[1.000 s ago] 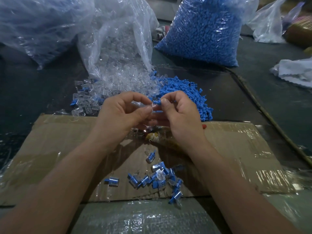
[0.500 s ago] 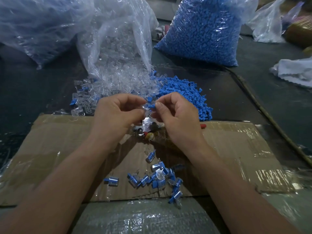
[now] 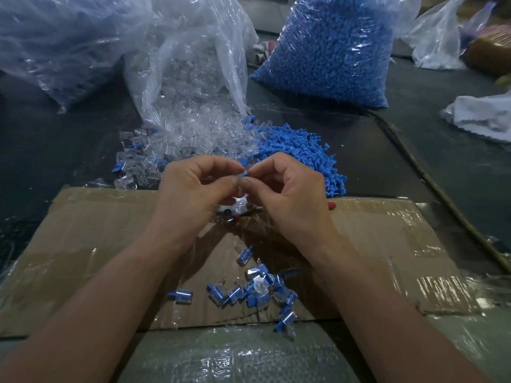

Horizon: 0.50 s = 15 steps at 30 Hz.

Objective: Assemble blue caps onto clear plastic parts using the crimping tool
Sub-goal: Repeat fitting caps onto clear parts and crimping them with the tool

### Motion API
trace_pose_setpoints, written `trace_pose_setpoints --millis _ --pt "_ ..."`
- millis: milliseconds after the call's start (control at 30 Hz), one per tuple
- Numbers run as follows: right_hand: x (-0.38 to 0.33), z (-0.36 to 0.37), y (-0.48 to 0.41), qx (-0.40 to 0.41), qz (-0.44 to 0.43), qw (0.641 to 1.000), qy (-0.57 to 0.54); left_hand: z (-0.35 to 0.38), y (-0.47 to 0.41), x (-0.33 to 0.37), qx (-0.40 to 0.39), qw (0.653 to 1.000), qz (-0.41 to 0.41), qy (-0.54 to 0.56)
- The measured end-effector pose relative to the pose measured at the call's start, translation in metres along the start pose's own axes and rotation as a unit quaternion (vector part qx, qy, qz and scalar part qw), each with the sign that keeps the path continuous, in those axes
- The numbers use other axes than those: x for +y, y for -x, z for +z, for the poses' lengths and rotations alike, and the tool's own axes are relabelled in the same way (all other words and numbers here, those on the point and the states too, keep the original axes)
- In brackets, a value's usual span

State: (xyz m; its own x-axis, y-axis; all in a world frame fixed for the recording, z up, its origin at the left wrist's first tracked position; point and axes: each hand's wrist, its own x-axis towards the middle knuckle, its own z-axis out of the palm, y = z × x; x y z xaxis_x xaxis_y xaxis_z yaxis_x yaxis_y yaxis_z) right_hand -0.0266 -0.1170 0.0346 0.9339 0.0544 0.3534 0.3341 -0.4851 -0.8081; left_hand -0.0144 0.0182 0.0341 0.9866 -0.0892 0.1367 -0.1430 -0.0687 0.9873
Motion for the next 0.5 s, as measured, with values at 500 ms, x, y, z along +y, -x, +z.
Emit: trace_pose_setpoints --millis 500 --pt "0.0088 -0.0092 -0.0038 -0.052 -0.002 0.994 -0.095 -0.0040 -0.0019 0.0004 -0.031 0.990 -0.064 0.126"
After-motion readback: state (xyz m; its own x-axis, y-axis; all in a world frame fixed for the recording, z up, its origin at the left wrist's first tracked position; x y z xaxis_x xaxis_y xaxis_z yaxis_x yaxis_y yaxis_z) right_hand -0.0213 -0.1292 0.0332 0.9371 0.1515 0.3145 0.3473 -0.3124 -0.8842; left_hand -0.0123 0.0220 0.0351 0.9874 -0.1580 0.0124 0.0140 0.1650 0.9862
